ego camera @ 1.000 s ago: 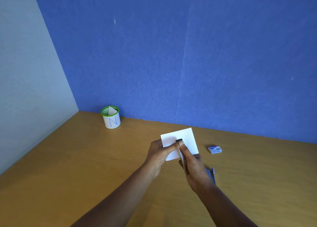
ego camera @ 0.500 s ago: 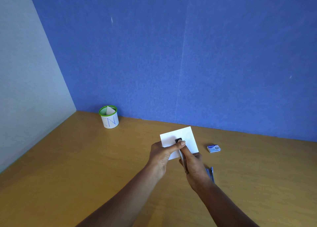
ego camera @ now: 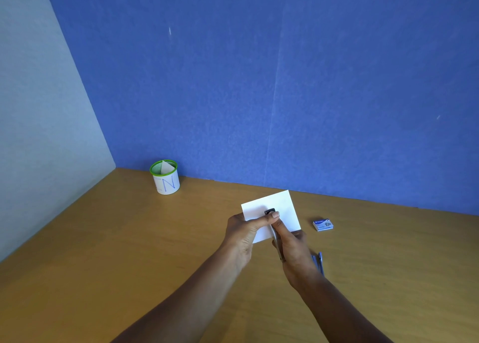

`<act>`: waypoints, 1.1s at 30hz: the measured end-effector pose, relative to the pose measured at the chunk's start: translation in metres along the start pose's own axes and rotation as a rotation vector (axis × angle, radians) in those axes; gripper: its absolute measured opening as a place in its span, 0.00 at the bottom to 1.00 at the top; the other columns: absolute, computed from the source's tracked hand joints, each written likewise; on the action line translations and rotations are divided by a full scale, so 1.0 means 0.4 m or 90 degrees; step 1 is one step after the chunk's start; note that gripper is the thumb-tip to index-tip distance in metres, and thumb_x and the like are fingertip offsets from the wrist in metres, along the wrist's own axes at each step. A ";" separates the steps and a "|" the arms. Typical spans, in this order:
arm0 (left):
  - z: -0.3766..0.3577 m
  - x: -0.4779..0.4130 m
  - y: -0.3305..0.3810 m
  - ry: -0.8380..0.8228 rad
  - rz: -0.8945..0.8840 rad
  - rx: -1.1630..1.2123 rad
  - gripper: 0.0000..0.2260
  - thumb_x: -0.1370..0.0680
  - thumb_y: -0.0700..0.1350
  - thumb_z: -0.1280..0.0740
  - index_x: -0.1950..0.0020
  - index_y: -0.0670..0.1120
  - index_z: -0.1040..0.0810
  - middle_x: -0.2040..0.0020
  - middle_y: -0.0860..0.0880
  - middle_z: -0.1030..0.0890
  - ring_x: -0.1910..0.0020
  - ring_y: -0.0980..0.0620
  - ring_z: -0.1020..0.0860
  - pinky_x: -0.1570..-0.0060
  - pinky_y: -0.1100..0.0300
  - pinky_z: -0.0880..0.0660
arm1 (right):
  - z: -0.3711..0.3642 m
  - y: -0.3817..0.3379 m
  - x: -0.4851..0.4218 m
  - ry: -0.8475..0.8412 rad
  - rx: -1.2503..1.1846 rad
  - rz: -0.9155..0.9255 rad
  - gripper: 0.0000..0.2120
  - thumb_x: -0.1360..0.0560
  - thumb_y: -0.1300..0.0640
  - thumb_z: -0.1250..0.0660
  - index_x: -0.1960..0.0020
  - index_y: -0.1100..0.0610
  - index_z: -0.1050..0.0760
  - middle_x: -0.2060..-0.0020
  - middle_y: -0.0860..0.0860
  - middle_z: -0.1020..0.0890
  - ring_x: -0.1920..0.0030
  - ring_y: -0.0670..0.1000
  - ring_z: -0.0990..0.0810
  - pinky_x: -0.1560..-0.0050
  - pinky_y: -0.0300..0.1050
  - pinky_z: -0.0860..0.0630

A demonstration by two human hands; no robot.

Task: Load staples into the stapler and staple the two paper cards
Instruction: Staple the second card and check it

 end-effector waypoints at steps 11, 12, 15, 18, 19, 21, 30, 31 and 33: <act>-0.003 0.000 -0.006 0.008 0.002 0.010 0.10 0.37 0.35 0.23 0.57 0.42 0.17 0.61 0.49 0.15 0.58 0.50 0.18 0.54 0.59 0.24 | 0.005 0.004 -0.005 0.011 0.030 -0.004 0.06 0.26 0.54 0.33 0.55 0.56 0.20 0.66 0.50 0.21 0.69 0.46 0.25 0.68 0.36 0.30; -0.003 -0.001 -0.006 0.006 0.005 0.006 0.10 0.37 0.35 0.23 0.58 0.43 0.17 0.61 0.49 0.15 0.57 0.50 0.18 0.52 0.59 0.24 | 0.005 0.005 -0.004 0.013 0.029 -0.007 0.06 0.26 0.54 0.33 0.55 0.56 0.20 0.66 0.50 0.21 0.68 0.46 0.24 0.69 0.36 0.30; -0.004 -0.003 -0.005 -0.011 0.015 -0.005 0.11 0.36 0.39 0.22 0.55 0.42 0.18 0.56 0.46 0.15 0.53 0.47 0.18 0.47 0.55 0.24 | 0.005 0.013 -0.003 0.004 0.037 -0.009 0.12 0.29 0.46 0.31 0.57 0.54 0.18 0.66 0.54 0.26 0.65 0.50 0.31 0.67 0.41 0.36; 0.000 -0.006 -0.004 -0.034 0.040 0.026 0.10 0.29 0.46 0.27 0.52 0.42 0.19 0.56 0.46 0.16 0.56 0.49 0.19 0.52 0.57 0.23 | 0.003 0.015 -0.003 -0.014 0.027 -0.001 0.15 0.34 0.39 0.29 0.58 0.51 0.19 0.66 0.53 0.30 0.69 0.48 0.36 0.68 0.42 0.40; 0.002 -0.007 -0.004 -0.031 0.049 0.036 0.09 0.27 0.47 0.30 0.53 0.42 0.20 0.57 0.47 0.16 0.57 0.50 0.20 0.54 0.58 0.23 | 0.003 0.016 -0.004 -0.021 0.026 0.000 0.17 0.34 0.38 0.29 0.57 0.50 0.19 0.65 0.53 0.29 0.69 0.47 0.34 0.68 0.41 0.39; 0.012 -0.012 -0.007 -0.010 0.058 0.039 0.08 0.24 0.46 0.33 0.52 0.42 0.21 0.57 0.47 0.18 0.58 0.50 0.21 0.55 0.58 0.24 | 0.000 0.022 -0.005 -0.036 0.016 -0.013 0.17 0.31 0.39 0.32 0.53 0.52 0.20 0.63 0.50 0.22 0.65 0.46 0.27 0.66 0.38 0.34; 0.056 -0.036 -0.004 0.044 0.039 0.028 0.09 0.23 0.45 0.34 0.47 0.41 0.23 0.55 0.46 0.19 0.53 0.47 0.22 0.50 0.55 0.25 | 0.001 0.058 -0.011 -0.025 -0.026 -0.070 0.16 0.24 0.43 0.40 0.49 0.54 0.21 0.60 0.51 0.21 0.62 0.48 0.24 0.63 0.42 0.33; 0.063 -0.038 -0.003 0.055 0.038 0.032 0.09 0.23 0.45 0.34 0.46 0.41 0.23 0.55 0.46 0.19 0.53 0.47 0.22 0.51 0.56 0.25 | 0.003 0.059 -0.011 -0.014 -0.042 -0.076 0.15 0.24 0.44 0.41 0.50 0.53 0.21 0.61 0.50 0.21 0.64 0.47 0.24 0.64 0.42 0.34; 0.079 -0.041 0.000 0.080 0.041 0.039 0.08 0.23 0.44 0.34 0.46 0.42 0.24 0.56 0.47 0.20 0.53 0.48 0.23 0.56 0.58 0.26 | 0.014 0.068 -0.014 0.018 -0.058 -0.092 0.15 0.24 0.44 0.40 0.52 0.54 0.22 0.64 0.50 0.24 0.67 0.47 0.26 0.67 0.40 0.35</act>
Point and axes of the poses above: each hand's wrist, its own x-axis away from the middle knuckle, its own z-axis out of the back of the hand, y = z × x, the point moved 4 cm from there along -x, towards the middle knuckle
